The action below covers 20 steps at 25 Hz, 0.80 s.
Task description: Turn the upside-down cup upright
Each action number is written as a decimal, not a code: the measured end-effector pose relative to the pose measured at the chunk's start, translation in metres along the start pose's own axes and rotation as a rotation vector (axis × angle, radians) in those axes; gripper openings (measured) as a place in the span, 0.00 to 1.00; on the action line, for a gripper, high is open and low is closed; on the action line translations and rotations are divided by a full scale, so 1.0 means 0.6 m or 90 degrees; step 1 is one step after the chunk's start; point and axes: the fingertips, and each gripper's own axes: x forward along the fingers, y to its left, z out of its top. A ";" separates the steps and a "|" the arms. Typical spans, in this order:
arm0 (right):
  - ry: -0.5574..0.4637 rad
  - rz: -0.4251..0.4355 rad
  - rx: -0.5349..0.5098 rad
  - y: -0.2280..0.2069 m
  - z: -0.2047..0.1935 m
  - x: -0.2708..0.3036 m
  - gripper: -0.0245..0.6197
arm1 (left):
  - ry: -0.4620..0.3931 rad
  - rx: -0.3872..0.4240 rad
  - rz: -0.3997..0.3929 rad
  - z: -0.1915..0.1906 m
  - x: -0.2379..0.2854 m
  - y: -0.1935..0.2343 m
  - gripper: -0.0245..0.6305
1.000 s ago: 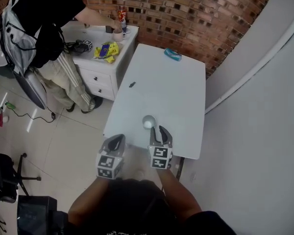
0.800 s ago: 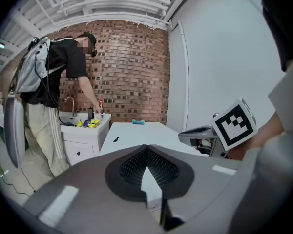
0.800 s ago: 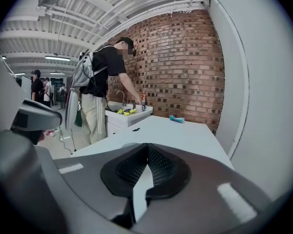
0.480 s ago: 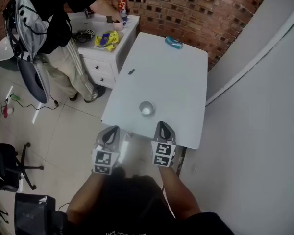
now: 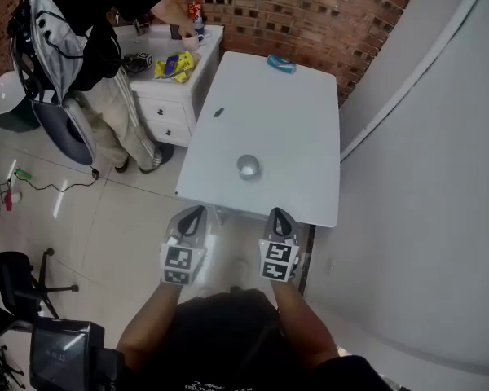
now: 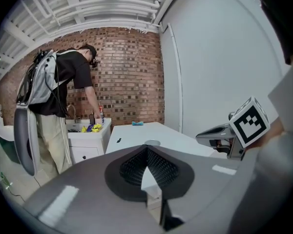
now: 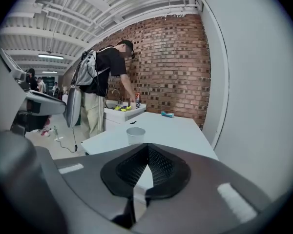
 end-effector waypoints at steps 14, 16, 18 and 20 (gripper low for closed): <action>-0.054 -0.014 -0.019 0.096 0.000 -0.144 0.06 | -0.022 0.050 -0.063 -0.034 -0.125 -0.021 0.03; -0.056 -0.020 -0.014 0.102 -0.007 -0.161 0.06 | -0.021 0.041 -0.064 -0.043 -0.139 -0.020 0.03; -0.054 -0.028 -0.012 0.106 -0.017 -0.178 0.06 | -0.021 0.020 -0.067 -0.052 -0.146 -0.022 0.03; -0.049 -0.035 -0.009 0.109 -0.026 -0.190 0.05 | -0.026 -0.013 -0.070 -0.060 -0.152 -0.022 0.03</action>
